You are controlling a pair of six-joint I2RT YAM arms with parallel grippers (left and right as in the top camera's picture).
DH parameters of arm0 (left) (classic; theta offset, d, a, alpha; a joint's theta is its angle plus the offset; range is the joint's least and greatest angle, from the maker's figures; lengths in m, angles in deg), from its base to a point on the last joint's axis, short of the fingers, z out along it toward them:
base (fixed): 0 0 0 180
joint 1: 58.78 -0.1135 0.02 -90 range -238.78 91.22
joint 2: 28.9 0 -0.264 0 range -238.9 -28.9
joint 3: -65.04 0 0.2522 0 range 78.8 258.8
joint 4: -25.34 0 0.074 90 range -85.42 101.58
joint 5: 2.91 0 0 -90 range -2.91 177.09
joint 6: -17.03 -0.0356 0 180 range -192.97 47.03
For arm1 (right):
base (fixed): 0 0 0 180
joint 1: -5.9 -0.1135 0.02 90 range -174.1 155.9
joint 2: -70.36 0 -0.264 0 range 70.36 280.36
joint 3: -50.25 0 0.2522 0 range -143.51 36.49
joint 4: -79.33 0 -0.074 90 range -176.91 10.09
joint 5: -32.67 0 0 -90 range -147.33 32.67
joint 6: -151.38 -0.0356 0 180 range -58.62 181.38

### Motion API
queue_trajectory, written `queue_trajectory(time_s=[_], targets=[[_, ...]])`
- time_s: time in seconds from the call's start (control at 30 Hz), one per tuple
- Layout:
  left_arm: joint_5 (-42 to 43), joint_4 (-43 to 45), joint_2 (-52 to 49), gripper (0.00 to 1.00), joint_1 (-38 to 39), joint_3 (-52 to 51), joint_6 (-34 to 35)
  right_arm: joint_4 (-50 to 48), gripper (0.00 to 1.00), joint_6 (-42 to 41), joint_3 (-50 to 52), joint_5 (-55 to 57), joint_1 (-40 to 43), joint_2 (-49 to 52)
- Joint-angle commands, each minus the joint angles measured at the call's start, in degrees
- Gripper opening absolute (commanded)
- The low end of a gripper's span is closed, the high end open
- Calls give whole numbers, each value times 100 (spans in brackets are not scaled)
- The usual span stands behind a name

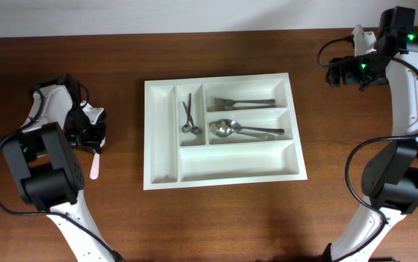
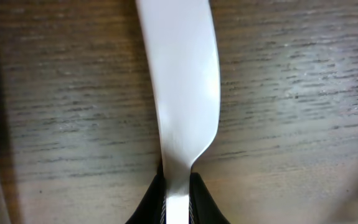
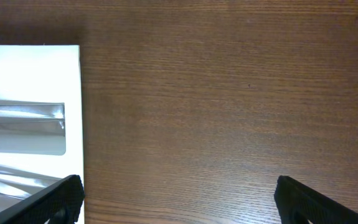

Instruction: Pack container

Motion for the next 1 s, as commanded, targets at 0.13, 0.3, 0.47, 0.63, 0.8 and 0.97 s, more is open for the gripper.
queue_trajectory(time_s=[0.13,0.3,0.47,0.63,0.8,0.97], targets=[[4,-879,-146,2,199,1762,457,2,99,-68,-76,48,4,-72],[0,-1425,-142,2,566,2990,472,2,99,-68,-76,48,4,-72],[-107,-1600,-142,10,802,3506,793,2,99,-68,-76,48,4,-72],[-107,-1722,-149,33,789,3467,940,2,99,-68,-76,48,4,-72],[-107,-1714,-160,51,699,3453,938,2,99,-68,-76,48,4,-72],[-109,-1515,-160,53,669,3185,911,2,99,-68,-76,48,4,-72]])
